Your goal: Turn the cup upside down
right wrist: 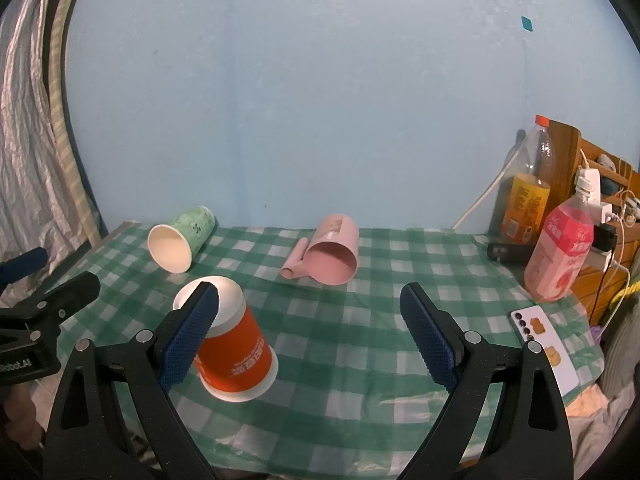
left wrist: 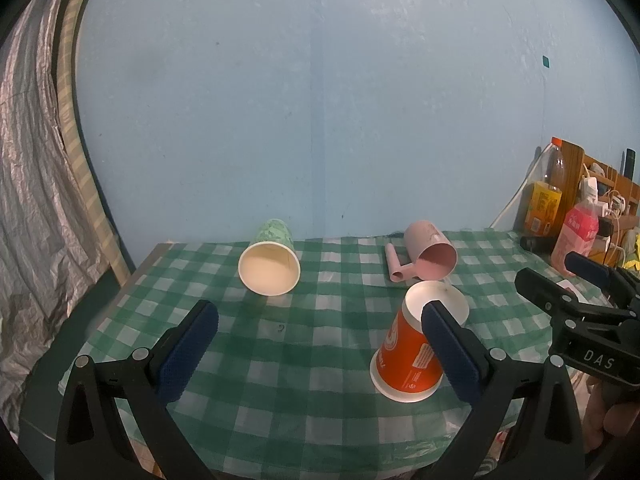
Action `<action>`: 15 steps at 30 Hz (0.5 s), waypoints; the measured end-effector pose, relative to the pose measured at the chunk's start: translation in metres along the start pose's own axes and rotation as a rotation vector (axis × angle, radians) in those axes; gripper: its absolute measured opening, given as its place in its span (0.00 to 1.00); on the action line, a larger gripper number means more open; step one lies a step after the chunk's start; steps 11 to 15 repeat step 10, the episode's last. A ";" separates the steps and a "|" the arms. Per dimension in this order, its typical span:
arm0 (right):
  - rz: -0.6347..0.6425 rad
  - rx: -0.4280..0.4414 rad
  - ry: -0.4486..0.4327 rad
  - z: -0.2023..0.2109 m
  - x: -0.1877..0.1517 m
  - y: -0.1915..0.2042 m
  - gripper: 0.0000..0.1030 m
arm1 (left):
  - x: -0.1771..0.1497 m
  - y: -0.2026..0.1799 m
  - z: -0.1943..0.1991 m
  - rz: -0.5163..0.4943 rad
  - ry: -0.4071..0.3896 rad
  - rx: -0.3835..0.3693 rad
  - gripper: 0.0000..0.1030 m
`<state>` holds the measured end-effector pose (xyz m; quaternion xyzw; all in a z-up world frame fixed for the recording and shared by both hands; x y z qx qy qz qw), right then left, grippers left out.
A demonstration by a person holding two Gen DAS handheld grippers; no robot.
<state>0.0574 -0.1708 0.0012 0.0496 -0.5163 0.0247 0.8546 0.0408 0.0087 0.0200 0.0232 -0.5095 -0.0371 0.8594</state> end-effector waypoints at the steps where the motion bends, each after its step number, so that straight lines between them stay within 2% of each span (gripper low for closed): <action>1: 0.000 0.000 0.001 0.000 0.000 -0.001 0.88 | 0.000 0.000 0.000 0.001 0.002 -0.001 1.00; 15: 0.003 0.001 0.005 0.000 0.000 0.001 0.88 | -0.004 0.001 -0.001 0.000 0.001 -0.009 1.00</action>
Point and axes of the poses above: each gripper's, at about its wrist camera, not at the fingertips, and z roughly against the way its jaws point, y to its left, x to its top, the point moved 1 cm from there along -z, roughly the way its jaws point, and after that the axes turned 5 degrees about -z, right-handed, at the moved point
